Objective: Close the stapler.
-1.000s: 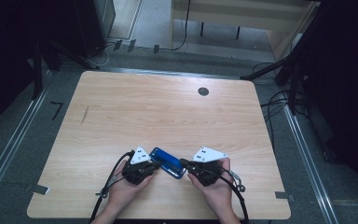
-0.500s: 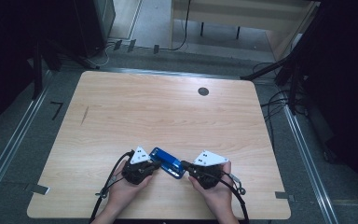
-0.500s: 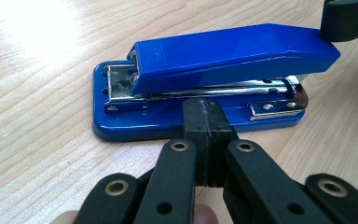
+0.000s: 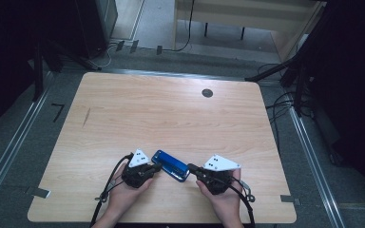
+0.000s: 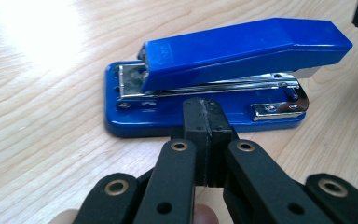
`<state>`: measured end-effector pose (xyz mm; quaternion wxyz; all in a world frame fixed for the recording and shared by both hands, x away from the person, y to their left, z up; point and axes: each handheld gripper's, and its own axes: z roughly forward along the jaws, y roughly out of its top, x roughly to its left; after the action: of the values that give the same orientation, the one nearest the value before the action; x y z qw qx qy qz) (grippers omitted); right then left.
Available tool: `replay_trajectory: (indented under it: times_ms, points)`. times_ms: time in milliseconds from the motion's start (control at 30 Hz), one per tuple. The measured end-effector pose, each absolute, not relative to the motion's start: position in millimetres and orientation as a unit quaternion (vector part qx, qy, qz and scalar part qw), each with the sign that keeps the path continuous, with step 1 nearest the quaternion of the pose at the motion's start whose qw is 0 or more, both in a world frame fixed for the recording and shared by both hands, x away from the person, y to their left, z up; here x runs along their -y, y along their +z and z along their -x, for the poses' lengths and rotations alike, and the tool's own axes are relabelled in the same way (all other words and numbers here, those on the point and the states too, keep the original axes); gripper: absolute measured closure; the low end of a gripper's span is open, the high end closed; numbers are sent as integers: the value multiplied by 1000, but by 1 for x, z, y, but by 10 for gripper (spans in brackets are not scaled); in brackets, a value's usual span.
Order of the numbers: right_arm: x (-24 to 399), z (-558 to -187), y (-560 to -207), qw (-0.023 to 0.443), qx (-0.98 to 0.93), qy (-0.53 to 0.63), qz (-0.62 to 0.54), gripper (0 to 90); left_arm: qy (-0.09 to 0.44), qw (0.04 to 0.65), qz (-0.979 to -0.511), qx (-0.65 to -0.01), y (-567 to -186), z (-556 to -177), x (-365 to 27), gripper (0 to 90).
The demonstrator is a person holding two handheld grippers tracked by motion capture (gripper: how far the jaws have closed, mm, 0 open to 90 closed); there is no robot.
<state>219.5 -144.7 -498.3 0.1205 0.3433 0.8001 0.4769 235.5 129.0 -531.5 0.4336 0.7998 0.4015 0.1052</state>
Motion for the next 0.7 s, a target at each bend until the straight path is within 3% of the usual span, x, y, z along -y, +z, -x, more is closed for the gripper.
replay_trajectory:
  times_ms: [133,367,567,667,700]
  points:
    - [145,-215,-496,121,-797,481,-343,900,135,442,-785,-412,-523,-232,-141,900]
    - [143,-210,-500,119,-798,480,-343,900,165,476,-747,-434,-517,-226,-169,806]
    - [140,-207,-503,120,-800,478,-343,900,194,475,-724,-462,-521,-213,-189,652]
    - [141,-205,-505,122,-799,476,-348,900,209,470,-713,-477,-522,-211,-200,499]
    - [141,-205,-505,124,-798,476,-349,900,211,471,-710,-479,-523,-211,-204,487]
